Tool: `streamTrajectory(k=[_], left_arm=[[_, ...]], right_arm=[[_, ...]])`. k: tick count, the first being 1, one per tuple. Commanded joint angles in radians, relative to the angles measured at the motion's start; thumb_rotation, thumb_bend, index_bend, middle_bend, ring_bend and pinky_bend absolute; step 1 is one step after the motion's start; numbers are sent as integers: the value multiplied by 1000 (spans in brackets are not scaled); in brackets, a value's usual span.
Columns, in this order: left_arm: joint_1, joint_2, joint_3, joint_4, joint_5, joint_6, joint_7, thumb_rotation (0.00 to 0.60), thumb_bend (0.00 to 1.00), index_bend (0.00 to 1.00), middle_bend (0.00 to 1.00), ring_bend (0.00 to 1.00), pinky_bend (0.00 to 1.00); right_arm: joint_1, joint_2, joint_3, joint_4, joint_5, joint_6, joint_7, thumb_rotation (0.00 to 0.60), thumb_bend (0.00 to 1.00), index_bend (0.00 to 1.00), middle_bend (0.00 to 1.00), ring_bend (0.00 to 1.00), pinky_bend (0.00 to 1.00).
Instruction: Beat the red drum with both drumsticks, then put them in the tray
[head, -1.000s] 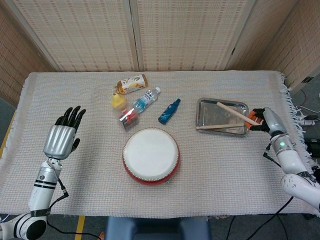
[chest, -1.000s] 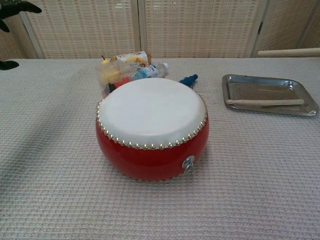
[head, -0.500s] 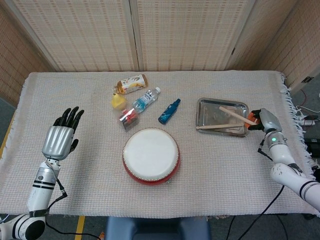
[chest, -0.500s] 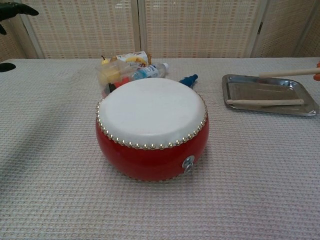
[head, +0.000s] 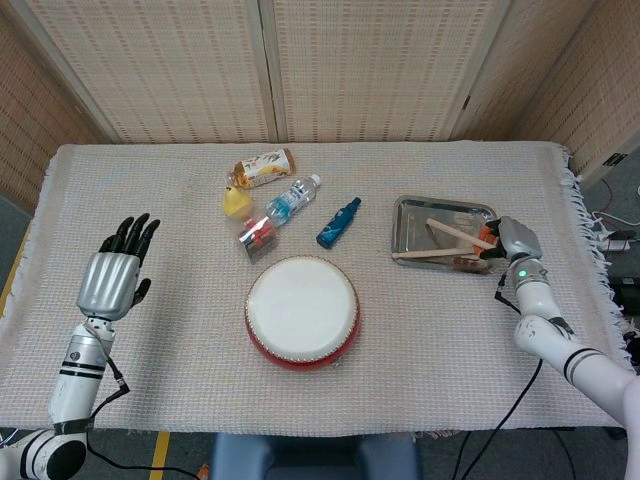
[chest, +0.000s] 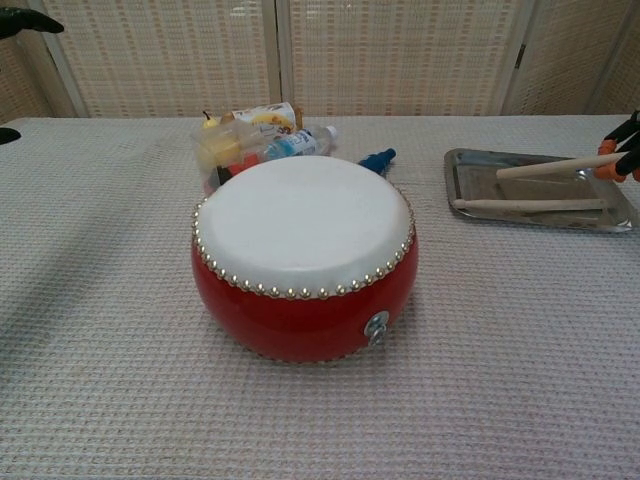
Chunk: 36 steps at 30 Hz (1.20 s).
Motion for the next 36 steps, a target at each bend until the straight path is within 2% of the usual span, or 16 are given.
streamTrajectory(k=[1, 11, 13, 17, 21, 25, 31, 36], left_arm=[[1, 0, -2, 1, 0, -1, -4, 600, 260, 0, 0, 0, 236], [5, 5, -7, 8, -7, -3, -12, 600, 259, 0, 0, 0, 237], [6, 5, -7, 10, -8, -3, -13, 600, 258, 0, 0, 0, 236], [9, 5, -8, 12, -8, -3, -18, 600, 259, 0, 0, 0, 236], [11, 7, -9, 14, -7, -3, -25, 600, 260, 0, 0, 0, 236], [13, 9, -10, 14, -4, 0, -29, 600, 260, 0, 0, 0, 236], [16, 10, -10, 18, -3, -1, -37, 600, 258, 0, 0, 0, 236], [20, 10, -10, 22, -2, -2, -44, 600, 259, 0, 0, 0, 235]], right_arm=[[-4, -6, 11, 7, -17, -8, 12, 600, 692, 1000, 666, 673, 838], [-18, -23, 72, 25, -192, -79, 123, 600, 690, 918, 666, 580, 742], [-19, -25, 74, 34, -219, -98, 138, 600, 665, 852, 647, 537, 706], [-24, -32, 84, 60, -263, -127, 174, 600, 559, 659, 532, 410, 599], [-27, -38, 92, 86, -290, -140, 199, 600, 428, 418, 380, 269, 501], [-30, -36, 102, 98, -310, -145, 220, 600, 313, 219, 264, 159, 410], [-30, -25, 104, 100, -325, -155, 231, 600, 167, 35, 181, 67, 297], [-29, -22, 100, 102, -322, -155, 229, 600, 114, 0, 155, 39, 267]])
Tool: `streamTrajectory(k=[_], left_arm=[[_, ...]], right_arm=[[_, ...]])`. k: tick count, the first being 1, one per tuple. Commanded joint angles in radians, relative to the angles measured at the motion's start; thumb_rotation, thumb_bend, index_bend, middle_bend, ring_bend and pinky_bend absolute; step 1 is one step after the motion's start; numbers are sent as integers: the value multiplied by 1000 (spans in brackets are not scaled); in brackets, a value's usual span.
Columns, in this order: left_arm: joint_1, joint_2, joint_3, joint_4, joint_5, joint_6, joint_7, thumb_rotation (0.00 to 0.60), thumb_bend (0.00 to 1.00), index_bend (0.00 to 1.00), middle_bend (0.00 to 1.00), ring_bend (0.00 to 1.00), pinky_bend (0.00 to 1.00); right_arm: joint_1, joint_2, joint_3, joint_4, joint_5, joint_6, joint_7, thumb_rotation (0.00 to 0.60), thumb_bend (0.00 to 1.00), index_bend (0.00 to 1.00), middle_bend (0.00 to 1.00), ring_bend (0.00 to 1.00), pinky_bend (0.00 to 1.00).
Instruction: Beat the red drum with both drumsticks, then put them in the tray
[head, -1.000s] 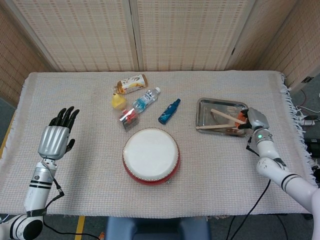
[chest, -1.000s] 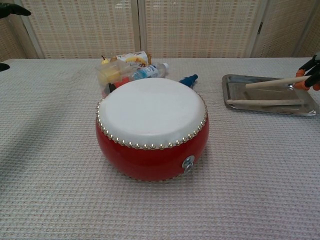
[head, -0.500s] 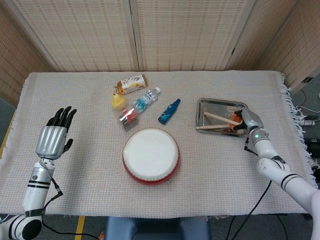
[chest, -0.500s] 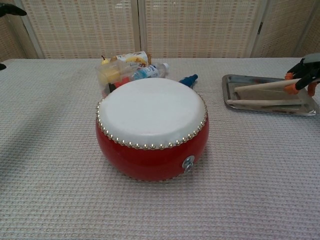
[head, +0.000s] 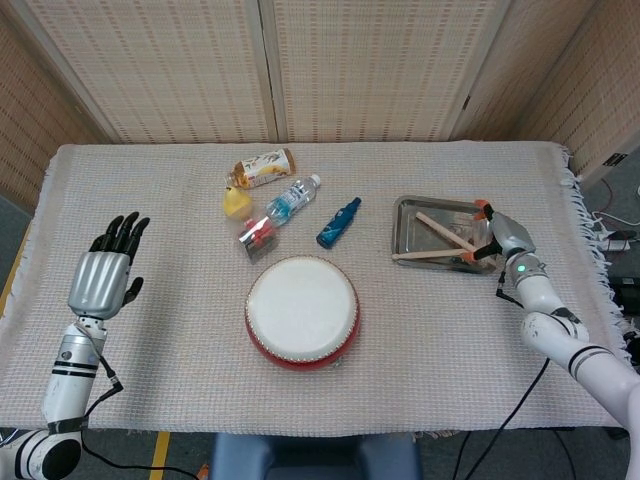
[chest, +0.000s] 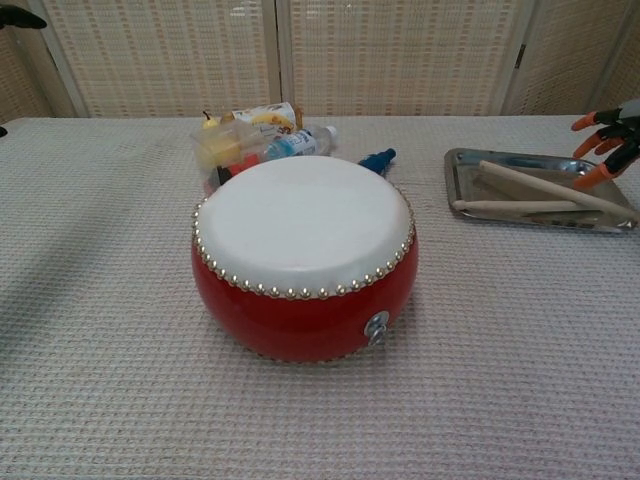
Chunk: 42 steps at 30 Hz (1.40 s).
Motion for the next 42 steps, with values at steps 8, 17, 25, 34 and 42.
streamTrajectory(k=[8, 17, 25, 34, 42], left_arm=[[6, 5, 1, 10, 4, -3, -12, 600, 260, 0, 0, 0, 236], [20, 19, 3, 16, 30, 7, -52, 600, 256, 0, 0, 0, 236], [50, 29, 20, 34, 64, 29, -108, 600, 254, 0, 0, 0, 236], [149, 69, 63, 41, 108, 95, -237, 600, 255, 0, 0, 0, 235], [225, 83, 119, 19, 179, 156, -264, 600, 254, 0, 0, 0, 231]], right_arm=[[0, 21, -17, -41, -6, 40, -37, 600, 114, 0, 154, 40, 267], [-123, 231, -23, -393, -185, 372, -96, 600, 191, 129, 155, 92, 275], [-263, 391, -41, -635, -290, 594, -81, 600, 284, 211, 155, 105, 274], [-564, 564, -194, -794, -578, 999, -7, 600, 285, 82, 136, 1, 85], [-698, 511, -274, -727, -708, 1192, -2, 600, 284, 26, 98, 0, 31]])
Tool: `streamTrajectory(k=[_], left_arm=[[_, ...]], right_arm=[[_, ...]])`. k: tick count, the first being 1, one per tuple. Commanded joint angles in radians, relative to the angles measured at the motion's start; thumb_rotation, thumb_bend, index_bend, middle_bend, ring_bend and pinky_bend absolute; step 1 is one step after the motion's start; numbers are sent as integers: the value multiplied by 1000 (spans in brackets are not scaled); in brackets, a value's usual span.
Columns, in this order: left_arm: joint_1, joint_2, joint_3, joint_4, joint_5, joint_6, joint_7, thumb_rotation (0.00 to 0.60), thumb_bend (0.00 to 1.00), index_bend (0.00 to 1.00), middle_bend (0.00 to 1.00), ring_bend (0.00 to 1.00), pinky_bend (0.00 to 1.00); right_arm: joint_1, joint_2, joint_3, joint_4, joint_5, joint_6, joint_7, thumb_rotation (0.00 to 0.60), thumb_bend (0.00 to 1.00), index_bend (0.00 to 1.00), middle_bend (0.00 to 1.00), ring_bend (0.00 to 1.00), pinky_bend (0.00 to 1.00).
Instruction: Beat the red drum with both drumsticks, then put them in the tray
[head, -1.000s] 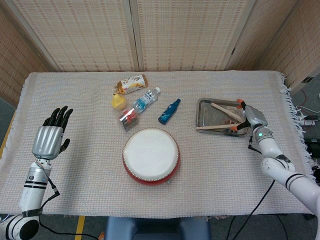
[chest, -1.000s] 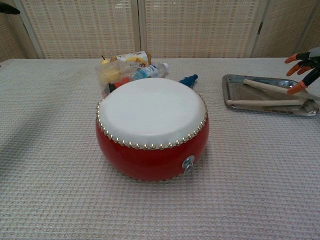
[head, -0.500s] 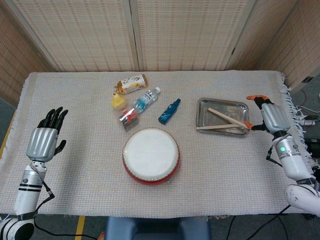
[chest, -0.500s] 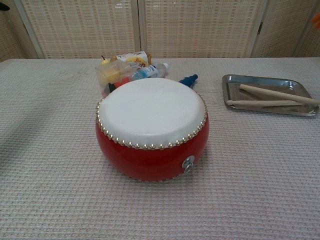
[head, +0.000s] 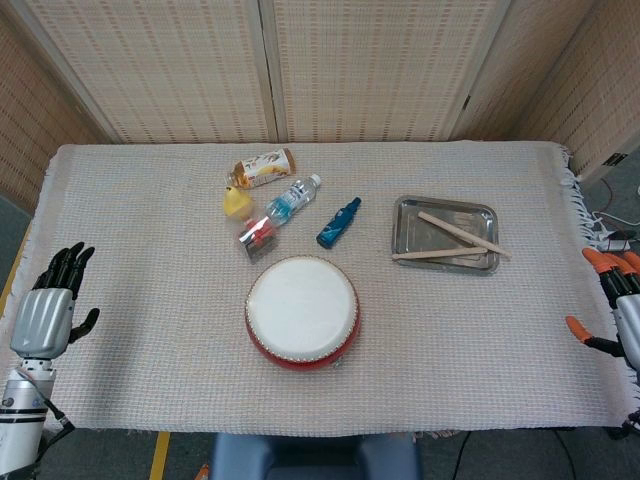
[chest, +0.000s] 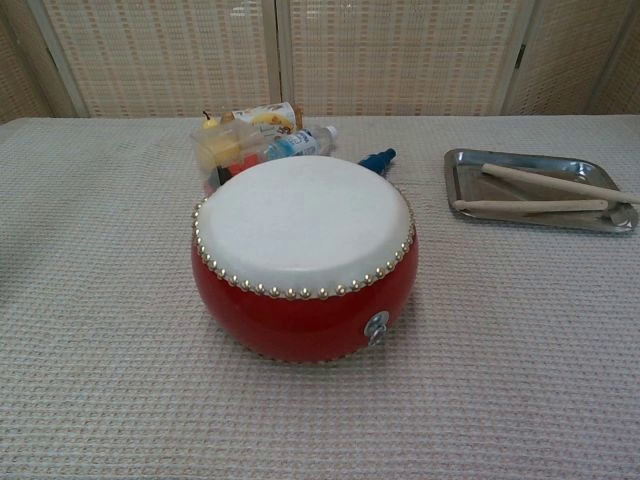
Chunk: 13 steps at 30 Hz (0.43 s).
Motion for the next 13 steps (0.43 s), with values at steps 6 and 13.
streamTrajectory(k=[6, 13], left_arm=[[63, 4, 45, -30, 58, 57, 12, 600, 254, 0, 0, 0, 228], [111, -6, 76, -37, 108, 96, 17, 600, 253, 0, 0, 0, 219]], right_arm=[[-92, -85, -68, 79, -101, 116, -2, 600, 284, 26, 98, 0, 28], [-105, -108, -81, 77, -113, 113, -9, 600, 284, 26, 98, 0, 28]])
